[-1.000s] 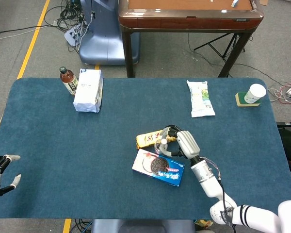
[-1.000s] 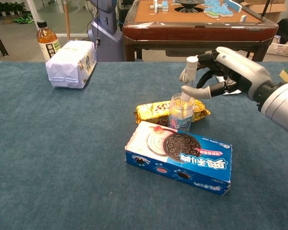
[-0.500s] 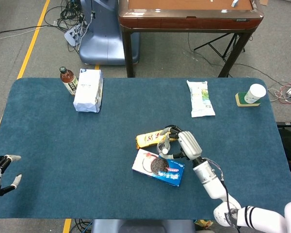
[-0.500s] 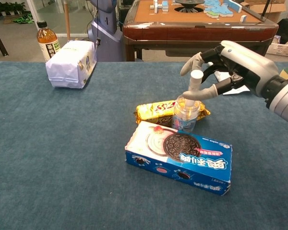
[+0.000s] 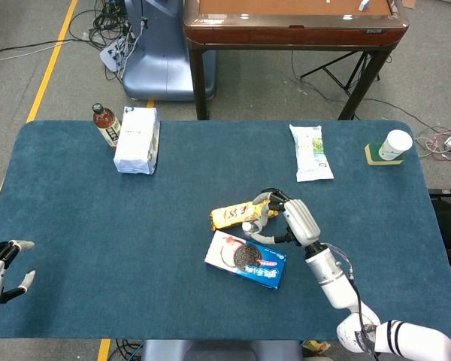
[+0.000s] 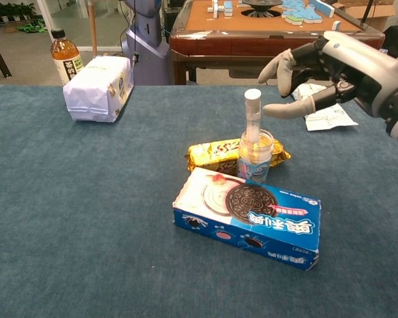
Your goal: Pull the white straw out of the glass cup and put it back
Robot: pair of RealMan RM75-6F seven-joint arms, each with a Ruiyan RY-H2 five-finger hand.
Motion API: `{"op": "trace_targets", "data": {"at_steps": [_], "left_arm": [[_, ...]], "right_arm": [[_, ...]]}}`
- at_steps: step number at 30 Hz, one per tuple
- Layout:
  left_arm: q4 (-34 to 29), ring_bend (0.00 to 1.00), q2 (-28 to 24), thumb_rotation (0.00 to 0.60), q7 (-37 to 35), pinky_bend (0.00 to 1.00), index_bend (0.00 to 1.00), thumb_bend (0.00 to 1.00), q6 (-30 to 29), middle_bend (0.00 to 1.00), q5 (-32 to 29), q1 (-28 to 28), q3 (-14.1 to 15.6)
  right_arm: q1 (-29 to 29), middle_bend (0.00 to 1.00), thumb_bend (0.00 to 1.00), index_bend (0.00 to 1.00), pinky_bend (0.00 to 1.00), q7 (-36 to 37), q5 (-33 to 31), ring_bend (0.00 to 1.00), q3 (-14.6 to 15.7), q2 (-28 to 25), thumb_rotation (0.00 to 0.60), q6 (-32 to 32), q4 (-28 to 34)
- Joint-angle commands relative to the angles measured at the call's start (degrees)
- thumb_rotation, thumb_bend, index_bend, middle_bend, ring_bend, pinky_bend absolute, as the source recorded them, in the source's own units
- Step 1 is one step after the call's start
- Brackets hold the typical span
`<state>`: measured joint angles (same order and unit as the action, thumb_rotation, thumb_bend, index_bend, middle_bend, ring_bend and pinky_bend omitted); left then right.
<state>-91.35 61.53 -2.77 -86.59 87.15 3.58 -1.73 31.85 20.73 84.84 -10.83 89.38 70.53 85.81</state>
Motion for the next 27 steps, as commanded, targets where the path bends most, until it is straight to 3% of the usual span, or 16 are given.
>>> {"op": "trace_targets", "data": {"at_steps": [1,5,11,13,21,27], "left_arm": [[-0.04,0.24,0.04,0.600,0.10,0.40,0.30,0.34,0.01,0.31,0.01,0.02,0.01],[-0.09,0.24,0.07,0.600,0.28,0.40,0.30,0.34,0.04,0.31,0.02,0.03,0.04],[0.04,0.24,0.23,0.600,0.22,0.40,0.30,0.34,-0.15,0.31,0.49,0.07,0.14],[0.13,0.24,0.36,0.600,0.24,0.40,0.30,0.34,-0.13,0.31,0.84,0.16,0.25],[1.41,0.24,2.06,0.600,0.68,0.40,0.30,0.34,-1.86,0.31,2.71,0.26,0.13],[2.59,0.25,3.04,0.600,0.50,0.38,0.31,0.34,-2.87,0.31,2.98,0.22,-0.25]], "right_arm": [[-0.60,0.37,0.12,0.67,0.35,-0.66,0.72,0.22,-0.09,-1.70,0.600,1.13,1.81],[-1.48,0.37,0.12,0.67,0.34,-3.30,1.12,0.22,-0.11,-3.91,0.600,2.57,3.91],[-6.22,0.37,0.12,0.67,0.34,-22.74,1.86,0.22,1.94,-12.60,0.600,7.57,9.04],[-7.84,0.37,0.12,0.67,0.34,-25.83,2.04,0.22,2.55,-14.06,0.600,9.47,9.53],[-15.77,0.37,0.12,0.67,0.34,-33.36,0.78,0.22,5.77,-20.60,0.600,16.17,12.37],[-21.13,0.37,0.12,0.67,0.34,-34.95,-0.61,0.22,7.31,-22.09,0.600,20.76,12.75]]}}
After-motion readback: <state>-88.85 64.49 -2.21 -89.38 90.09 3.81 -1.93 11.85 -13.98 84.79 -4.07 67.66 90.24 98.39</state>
